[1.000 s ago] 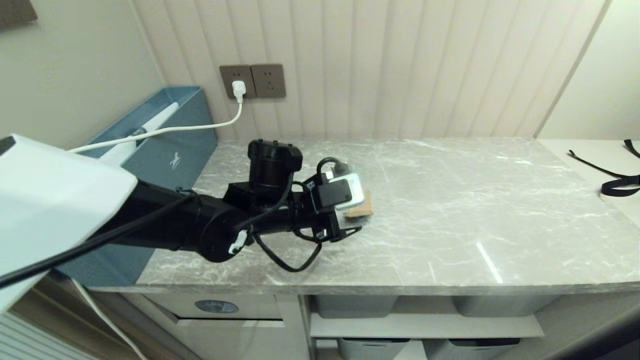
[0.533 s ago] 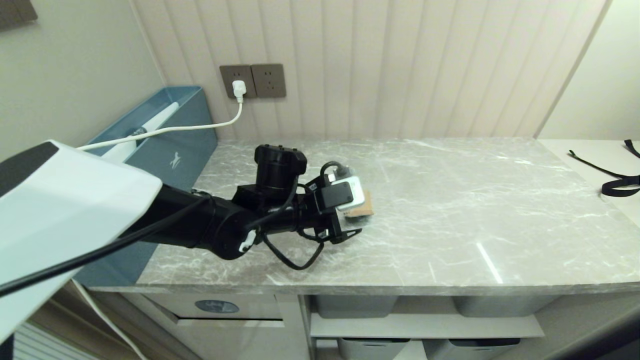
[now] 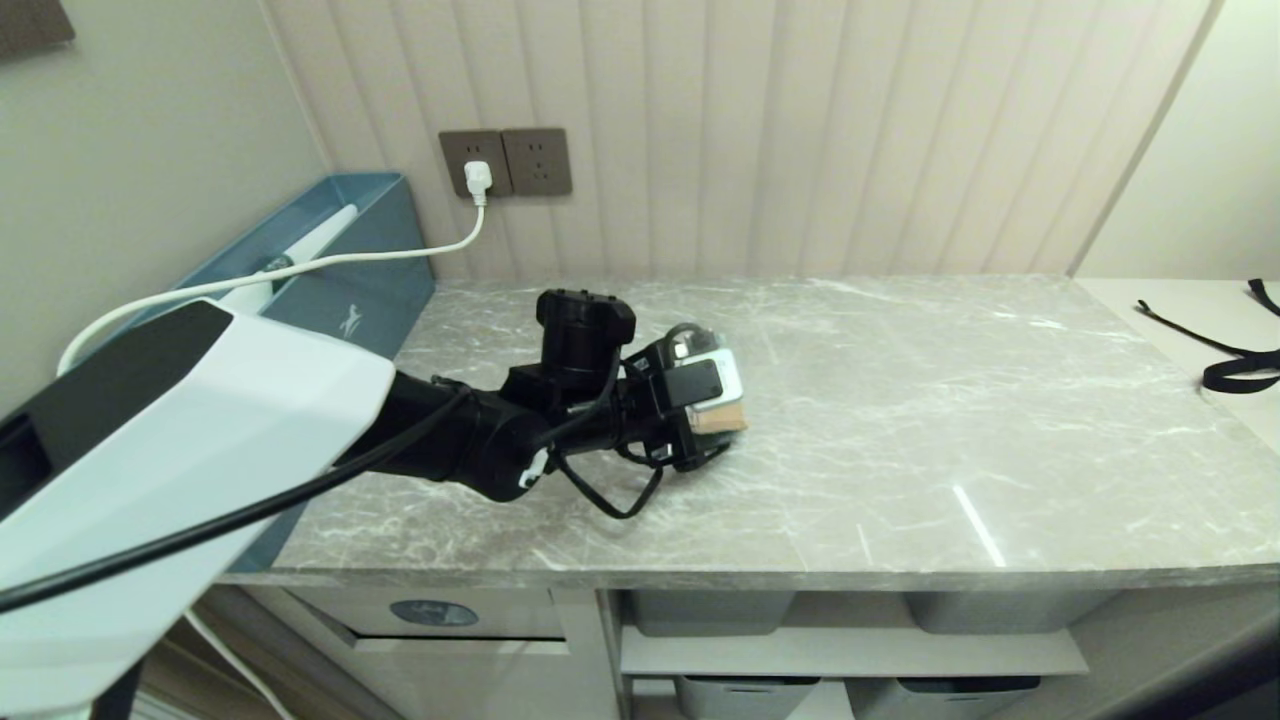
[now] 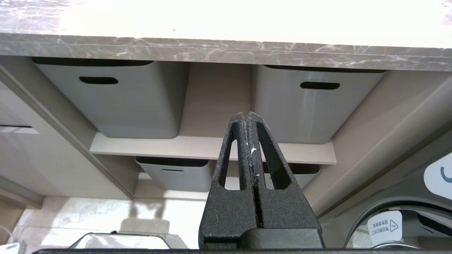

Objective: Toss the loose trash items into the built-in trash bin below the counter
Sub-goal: Pick up the garbage

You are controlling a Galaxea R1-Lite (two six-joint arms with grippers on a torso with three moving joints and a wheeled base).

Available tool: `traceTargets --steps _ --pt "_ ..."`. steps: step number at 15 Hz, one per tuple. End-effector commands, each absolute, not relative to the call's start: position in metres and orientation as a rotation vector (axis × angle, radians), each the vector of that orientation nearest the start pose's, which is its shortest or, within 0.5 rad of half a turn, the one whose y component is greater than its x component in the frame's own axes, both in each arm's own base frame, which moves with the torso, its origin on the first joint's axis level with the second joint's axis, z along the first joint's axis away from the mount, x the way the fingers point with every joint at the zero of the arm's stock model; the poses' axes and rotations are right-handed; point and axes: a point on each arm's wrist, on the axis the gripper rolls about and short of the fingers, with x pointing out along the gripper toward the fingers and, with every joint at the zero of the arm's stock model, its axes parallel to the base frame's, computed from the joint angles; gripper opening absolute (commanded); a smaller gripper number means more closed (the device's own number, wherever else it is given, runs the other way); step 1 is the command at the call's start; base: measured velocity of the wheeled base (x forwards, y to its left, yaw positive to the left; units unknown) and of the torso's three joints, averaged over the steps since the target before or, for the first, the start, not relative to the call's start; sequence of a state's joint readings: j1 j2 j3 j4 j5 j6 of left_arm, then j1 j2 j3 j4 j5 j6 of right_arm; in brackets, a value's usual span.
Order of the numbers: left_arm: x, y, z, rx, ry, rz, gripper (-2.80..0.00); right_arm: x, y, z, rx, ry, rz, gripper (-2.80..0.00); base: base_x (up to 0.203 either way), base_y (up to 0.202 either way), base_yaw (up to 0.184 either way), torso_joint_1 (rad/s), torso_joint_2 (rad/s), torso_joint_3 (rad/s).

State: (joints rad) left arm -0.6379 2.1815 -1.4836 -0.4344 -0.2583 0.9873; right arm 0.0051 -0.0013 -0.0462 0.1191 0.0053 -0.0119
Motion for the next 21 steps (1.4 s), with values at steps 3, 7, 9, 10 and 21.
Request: traceTargets --steps 3,7,9,10,21 --pt "0.363 -0.276 0.158 0.971 -0.184 -0.955 0.0 -0.027 0.0 0.076 -0.012 0.072 0.012 -2.8 0.0 0.0 0.0 0.0 0.0 0.0" --pt "0.369 -0.278 0.154 0.975 -0.179 -0.933 -2.8 -0.027 0.0 0.076 -0.012 0.072 0.011 -2.8 0.0 0.0 0.0 0.0 0.0 0.0" --pt "0.372 -0.28 0.155 0.972 -0.187 -0.929 -2.8 -0.027 0.0 0.076 -0.012 0.072 0.013 -2.8 0.0 0.0 0.0 0.0 0.0 0.0" --pt "0.374 -0.281 0.155 0.969 -0.19 -0.927 -2.8 -0.027 0.0 0.076 -0.012 0.072 0.012 -2.8 0.0 0.0 0.0 0.0 0.0 0.0" --pt "0.369 -0.278 0.145 0.968 -0.149 -0.951 -2.8 -0.027 0.0 0.076 -0.012 0.072 0.011 -2.8 0.0 0.0 0.0 0.0 0.0 0.0"
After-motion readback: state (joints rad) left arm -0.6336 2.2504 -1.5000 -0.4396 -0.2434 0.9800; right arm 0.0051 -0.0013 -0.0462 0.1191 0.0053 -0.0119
